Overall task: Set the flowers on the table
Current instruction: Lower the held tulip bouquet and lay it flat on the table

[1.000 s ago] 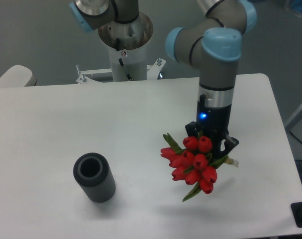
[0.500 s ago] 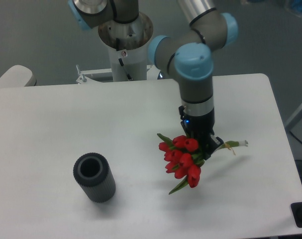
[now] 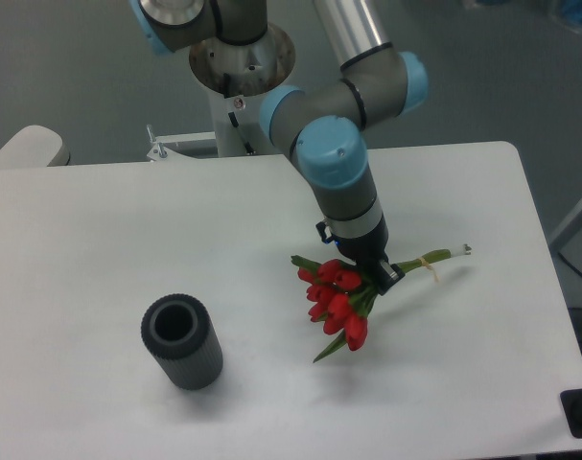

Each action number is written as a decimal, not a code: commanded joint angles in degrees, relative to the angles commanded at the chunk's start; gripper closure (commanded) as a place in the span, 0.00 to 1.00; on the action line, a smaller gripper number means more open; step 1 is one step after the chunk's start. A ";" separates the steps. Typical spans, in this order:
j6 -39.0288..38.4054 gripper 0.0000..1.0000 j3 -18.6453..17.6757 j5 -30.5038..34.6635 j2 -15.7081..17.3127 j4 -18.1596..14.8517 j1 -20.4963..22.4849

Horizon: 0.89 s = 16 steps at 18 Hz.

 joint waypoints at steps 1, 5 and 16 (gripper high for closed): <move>-0.09 0.65 -0.26 0.36 -0.52 0.17 -0.52; -1.23 0.65 -0.35 1.41 -1.93 0.18 -0.97; 0.79 0.65 -0.44 1.41 -4.22 0.09 -2.46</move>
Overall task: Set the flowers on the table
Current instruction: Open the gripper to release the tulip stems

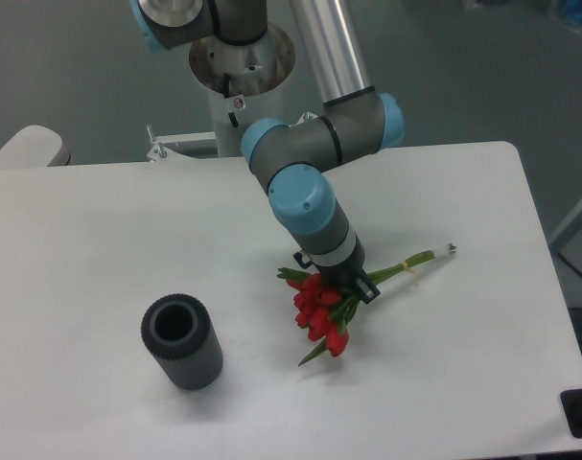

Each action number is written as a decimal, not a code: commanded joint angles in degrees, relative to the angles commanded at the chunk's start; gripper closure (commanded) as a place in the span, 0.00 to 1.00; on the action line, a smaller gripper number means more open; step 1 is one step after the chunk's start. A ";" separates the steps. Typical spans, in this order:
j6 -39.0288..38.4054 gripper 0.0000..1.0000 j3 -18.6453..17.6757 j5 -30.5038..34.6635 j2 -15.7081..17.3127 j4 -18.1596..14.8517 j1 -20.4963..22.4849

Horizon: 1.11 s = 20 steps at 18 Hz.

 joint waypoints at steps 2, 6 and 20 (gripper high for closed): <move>0.00 0.64 0.00 0.00 -0.17 0.00 -0.09; -0.44 0.22 0.53 0.00 -0.35 0.26 -0.09; -0.79 0.00 15.09 -5.00 2.46 -9.29 0.09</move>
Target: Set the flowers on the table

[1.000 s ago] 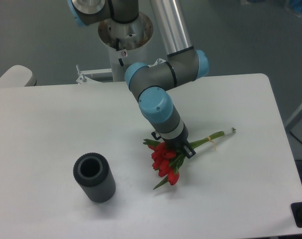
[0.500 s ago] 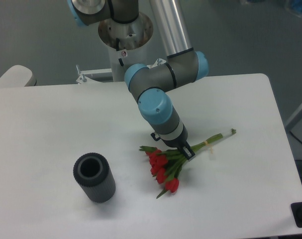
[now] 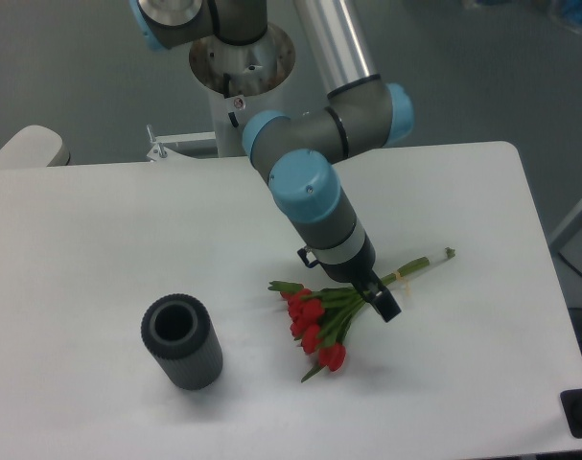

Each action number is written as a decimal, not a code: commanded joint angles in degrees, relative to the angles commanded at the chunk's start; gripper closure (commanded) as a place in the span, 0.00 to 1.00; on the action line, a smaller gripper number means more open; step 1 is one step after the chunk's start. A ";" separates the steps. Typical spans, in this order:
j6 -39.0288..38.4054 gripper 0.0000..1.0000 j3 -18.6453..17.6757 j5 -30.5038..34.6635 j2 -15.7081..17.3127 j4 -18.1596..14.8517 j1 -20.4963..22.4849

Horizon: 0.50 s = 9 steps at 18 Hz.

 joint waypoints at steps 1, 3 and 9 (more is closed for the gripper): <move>-0.35 0.00 2.29 -0.97 -0.17 -2.90 0.00; -1.58 0.01 6.60 -2.73 -0.79 -7.83 0.00; -8.68 0.00 13.02 -16.32 -2.63 -10.23 0.35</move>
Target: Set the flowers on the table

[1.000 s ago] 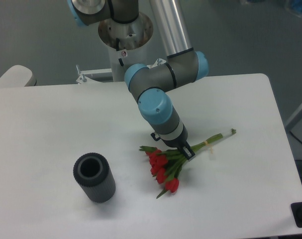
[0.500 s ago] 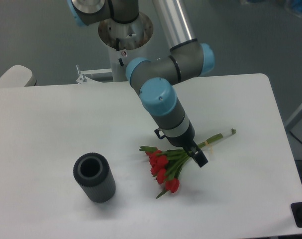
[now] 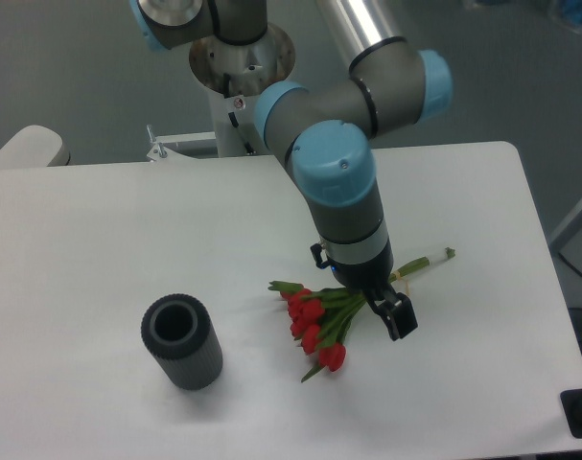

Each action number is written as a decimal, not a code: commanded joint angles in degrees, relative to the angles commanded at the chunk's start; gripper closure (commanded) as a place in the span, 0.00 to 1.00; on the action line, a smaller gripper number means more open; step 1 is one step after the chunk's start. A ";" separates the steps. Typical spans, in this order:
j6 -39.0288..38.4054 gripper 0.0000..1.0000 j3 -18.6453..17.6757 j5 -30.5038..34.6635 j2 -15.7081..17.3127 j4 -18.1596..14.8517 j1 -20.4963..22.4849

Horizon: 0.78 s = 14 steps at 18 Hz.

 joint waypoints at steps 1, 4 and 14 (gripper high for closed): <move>-2.37 0.00 1.14 -2.39 -0.61 0.18 -0.17; -4.76 0.00 3.86 -4.07 -1.76 0.27 -0.26; -8.63 0.00 7.39 -4.52 -5.01 1.14 -2.55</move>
